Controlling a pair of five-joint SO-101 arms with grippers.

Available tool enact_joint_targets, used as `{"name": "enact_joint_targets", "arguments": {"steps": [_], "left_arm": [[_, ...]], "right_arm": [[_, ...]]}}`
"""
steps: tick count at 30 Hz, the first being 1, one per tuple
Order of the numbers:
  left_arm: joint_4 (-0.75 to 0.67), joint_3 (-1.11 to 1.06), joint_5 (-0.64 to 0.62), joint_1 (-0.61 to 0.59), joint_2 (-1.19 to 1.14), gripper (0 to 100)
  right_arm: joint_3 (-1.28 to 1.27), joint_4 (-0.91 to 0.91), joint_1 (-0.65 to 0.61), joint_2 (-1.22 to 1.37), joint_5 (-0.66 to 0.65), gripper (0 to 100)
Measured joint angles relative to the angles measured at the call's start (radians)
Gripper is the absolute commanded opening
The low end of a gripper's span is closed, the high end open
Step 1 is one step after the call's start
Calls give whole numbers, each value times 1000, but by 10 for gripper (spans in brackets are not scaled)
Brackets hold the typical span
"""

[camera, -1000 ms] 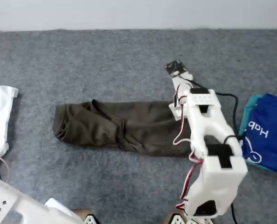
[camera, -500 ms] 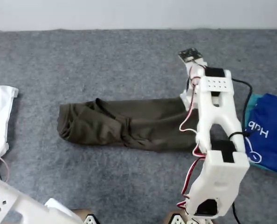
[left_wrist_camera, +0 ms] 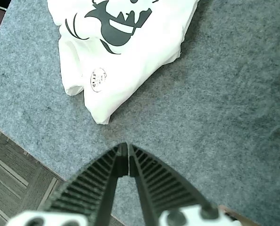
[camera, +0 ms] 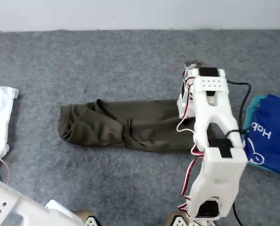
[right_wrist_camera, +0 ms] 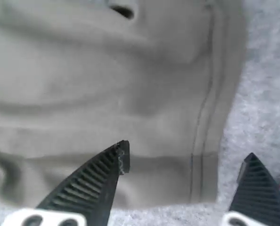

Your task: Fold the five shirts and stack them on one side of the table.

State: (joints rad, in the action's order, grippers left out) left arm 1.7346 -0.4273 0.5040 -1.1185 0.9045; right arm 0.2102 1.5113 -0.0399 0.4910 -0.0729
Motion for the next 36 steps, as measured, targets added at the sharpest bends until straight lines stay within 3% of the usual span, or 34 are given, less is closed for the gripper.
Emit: {"name": "enact_joint_targets", "arguments": {"steps": [8,15,27,31,36], "left_arm": [[0,-12,0,0,0,15],[0,-52,0,0,0,15],[0,-54,0,0,0,15],[0,-54,0,0,0,15],[0,-54,0,0,0,15]], "right_arm": [[20,-8,-14,146,-43,5],[28,-8,25,127,-60,10],[87,-25,287,12,-430,10],[181,84,241,-2,-500,10],[284,227,64,-118,-525,10]]}}
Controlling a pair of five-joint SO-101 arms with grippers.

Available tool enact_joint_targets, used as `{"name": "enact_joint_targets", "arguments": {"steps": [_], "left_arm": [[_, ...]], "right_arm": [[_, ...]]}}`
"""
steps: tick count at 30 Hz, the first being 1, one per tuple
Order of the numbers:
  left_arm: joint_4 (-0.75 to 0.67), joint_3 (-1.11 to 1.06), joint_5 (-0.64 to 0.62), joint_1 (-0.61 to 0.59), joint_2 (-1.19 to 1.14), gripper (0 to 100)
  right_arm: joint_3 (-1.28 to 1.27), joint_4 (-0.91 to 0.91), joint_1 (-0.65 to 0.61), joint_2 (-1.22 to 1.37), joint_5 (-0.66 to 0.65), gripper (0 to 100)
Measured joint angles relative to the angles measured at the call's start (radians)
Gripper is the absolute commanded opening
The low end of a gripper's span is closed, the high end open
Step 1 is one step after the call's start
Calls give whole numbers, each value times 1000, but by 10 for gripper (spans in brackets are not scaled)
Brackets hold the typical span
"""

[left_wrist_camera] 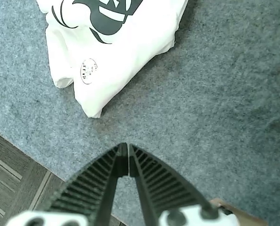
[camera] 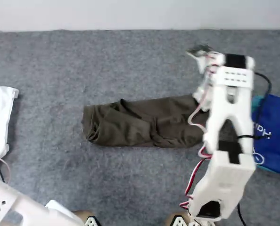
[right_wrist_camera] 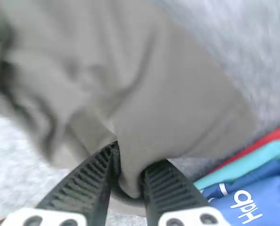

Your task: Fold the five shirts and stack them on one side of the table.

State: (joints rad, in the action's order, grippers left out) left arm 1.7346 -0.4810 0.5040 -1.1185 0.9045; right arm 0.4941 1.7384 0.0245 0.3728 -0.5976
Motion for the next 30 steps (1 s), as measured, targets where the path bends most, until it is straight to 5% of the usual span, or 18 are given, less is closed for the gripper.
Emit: {"name": "enact_joint_targets", "arguments": {"steps": [14,30], "left_arm": [[0,0,0,0,0,15],[-31,0,0,0,0,15]], "right_arm": [[12,-63,-615,-78,199,10],[11,-433,-750,153,227,76]]}}
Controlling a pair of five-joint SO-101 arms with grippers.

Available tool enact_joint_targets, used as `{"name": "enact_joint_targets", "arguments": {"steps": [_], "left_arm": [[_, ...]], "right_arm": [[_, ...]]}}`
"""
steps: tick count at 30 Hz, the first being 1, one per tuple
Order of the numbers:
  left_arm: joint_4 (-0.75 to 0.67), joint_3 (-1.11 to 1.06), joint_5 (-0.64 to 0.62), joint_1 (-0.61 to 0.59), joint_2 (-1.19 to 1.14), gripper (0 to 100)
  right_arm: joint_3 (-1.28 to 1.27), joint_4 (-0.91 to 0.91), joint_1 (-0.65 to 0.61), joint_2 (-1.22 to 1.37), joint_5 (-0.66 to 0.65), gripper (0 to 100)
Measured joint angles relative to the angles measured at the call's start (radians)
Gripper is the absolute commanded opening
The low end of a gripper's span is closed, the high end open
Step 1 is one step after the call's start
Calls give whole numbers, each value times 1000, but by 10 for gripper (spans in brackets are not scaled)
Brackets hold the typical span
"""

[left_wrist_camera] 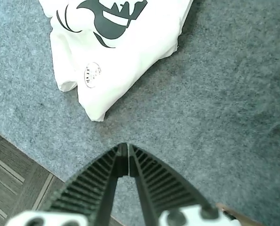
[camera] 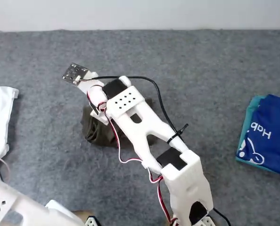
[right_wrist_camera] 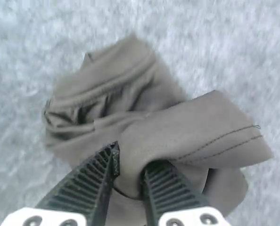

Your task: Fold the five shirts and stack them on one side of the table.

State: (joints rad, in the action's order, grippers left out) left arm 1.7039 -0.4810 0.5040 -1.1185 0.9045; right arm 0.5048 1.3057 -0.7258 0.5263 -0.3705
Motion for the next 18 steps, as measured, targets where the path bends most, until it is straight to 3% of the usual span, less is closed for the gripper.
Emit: {"name": "enact_joint_targets", "arguments": {"steps": [4,7,11,15,18], "left_arm": [[-20,0,0,0,0,15],[-20,0,0,0,0,15],[-20,0,0,0,0,15],[-20,0,0,0,0,15],[-20,0,0,0,0,15]], "right_arm": [[0,-32,-29,0,0,249],[34,-18,-61,0,5,262],[180,92,-78,0,29,211],[269,219,-28,-2,28,9],[279,272,49,20,-23,35]]}}
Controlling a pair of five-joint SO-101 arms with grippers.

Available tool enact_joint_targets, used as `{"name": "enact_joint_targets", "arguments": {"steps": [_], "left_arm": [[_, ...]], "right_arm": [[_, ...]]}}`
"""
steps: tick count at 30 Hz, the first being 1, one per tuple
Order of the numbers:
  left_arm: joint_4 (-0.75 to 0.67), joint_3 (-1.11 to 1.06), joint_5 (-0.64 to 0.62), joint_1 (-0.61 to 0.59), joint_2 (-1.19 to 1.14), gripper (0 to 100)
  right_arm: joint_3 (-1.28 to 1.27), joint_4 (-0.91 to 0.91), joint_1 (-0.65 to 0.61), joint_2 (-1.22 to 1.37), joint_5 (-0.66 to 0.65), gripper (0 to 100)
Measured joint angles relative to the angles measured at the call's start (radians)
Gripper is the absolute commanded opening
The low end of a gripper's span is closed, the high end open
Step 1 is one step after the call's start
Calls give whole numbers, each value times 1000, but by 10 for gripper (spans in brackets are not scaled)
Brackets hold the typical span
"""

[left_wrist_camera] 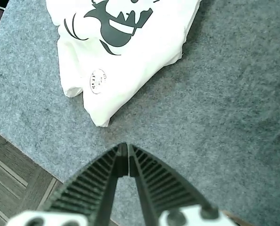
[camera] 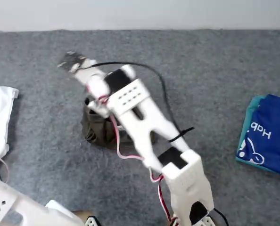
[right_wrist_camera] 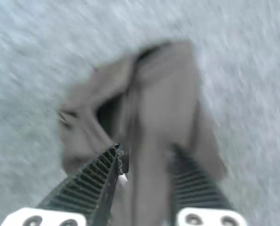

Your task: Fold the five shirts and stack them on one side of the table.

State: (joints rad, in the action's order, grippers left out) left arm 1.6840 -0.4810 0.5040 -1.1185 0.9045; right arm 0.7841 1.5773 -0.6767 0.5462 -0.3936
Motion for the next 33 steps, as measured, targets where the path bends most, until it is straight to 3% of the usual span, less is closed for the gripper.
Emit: {"name": "enact_joint_targets", "arguments": {"steps": [4,7,15,18,24,28,33], "left_arm": [[0,0,0,0,0,15],[0,0,0,0,0,15],[0,0,0,0,0,15],[0,0,0,0,0,15],[0,0,0,0,0,15],[0,0,0,0,0,15],[0,40,-23,0,0,15]], "right_arm": [[6,38,63,89,-68,9],[6,40,40,166,-83,10],[46,11,-279,218,-83,10],[153,37,-322,222,-81,10],[431,176,-196,221,-68,13],[434,176,-60,226,-64,11],[327,176,-43,272,-69,11]]}}
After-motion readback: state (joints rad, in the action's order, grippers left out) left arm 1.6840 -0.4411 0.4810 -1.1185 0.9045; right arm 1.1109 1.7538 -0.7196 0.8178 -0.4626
